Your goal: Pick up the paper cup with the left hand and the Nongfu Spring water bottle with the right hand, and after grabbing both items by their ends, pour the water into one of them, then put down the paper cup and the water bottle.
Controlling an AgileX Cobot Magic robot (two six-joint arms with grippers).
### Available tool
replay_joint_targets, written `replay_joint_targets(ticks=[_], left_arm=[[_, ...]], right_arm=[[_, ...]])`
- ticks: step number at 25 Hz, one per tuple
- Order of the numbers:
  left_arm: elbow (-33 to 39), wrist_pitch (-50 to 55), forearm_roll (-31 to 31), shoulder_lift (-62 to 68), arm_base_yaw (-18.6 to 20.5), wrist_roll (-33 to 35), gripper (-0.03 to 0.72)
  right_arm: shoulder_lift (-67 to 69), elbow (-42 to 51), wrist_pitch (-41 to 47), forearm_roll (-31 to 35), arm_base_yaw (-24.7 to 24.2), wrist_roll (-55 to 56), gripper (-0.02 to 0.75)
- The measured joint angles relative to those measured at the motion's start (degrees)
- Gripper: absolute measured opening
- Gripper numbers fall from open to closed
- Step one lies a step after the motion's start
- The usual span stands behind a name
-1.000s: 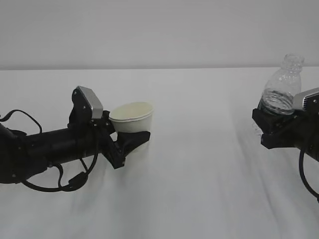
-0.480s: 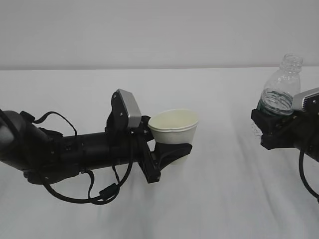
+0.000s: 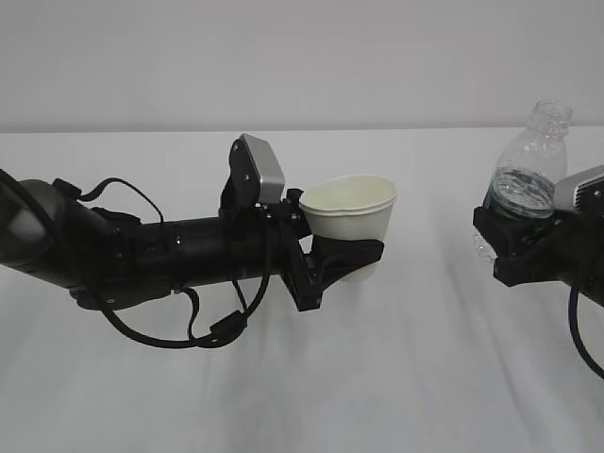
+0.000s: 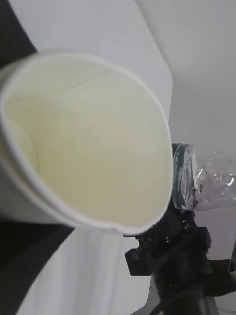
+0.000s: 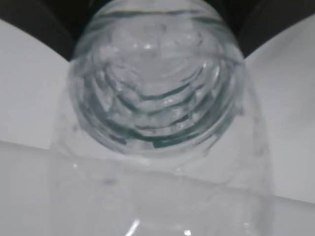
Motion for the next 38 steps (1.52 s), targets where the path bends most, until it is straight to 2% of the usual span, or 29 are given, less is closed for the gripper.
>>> replay_joint_targets(ticks=[9,20,26,38], left_arm=[[-0.10,0.26,1.68,0.00,-0.58,-1.03,0.432],[-0.10,0.26,1.78,0.00,-4.70,-1.13,0.431],[-0.10,0.26,1.89,0.00,-4.80,-1.56,0.431],[-0.10,0.26,1.89,0.00,-5.24,-1.89,0.431]], right_arm=[[-5.08,1.71,0.48,1.00,0.00,0.00,0.456],[-12.20,6.15,4.08,1.90,0.00,0.58,0.456],[-18.29,7.35,13.18,2.31,0.00,1.69,0.456],[-25.08,9.94,19.89,1.49,0.00,2.48,0.456]])
